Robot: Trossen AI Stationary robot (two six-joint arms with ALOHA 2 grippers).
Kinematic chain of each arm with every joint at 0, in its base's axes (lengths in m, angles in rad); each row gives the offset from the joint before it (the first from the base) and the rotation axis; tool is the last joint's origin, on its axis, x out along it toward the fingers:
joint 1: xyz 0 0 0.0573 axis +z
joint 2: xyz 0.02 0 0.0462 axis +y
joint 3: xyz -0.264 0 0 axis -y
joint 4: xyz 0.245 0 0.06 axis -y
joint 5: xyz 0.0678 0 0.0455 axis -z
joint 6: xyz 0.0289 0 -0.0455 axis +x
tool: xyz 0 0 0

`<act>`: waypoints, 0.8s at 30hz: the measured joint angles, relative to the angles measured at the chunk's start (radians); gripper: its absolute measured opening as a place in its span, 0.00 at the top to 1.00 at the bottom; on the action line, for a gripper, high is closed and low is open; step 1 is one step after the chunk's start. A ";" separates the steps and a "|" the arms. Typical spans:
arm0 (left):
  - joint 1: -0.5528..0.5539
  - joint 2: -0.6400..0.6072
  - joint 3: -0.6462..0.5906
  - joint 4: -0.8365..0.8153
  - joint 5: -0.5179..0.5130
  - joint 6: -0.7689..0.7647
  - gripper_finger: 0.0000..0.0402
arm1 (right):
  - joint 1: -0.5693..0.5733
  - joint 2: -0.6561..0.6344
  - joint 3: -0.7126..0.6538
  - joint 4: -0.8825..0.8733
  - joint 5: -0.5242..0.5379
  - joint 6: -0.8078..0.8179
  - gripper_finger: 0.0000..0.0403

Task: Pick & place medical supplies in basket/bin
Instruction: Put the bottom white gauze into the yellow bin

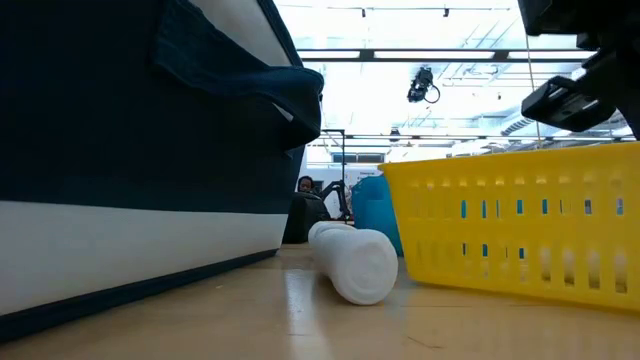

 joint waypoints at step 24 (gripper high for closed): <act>0.000 0.000 0.000 -0.005 0.000 0.006 1.00 | 0.020 0.016 0.007 -0.205 -0.001 0.092 1.00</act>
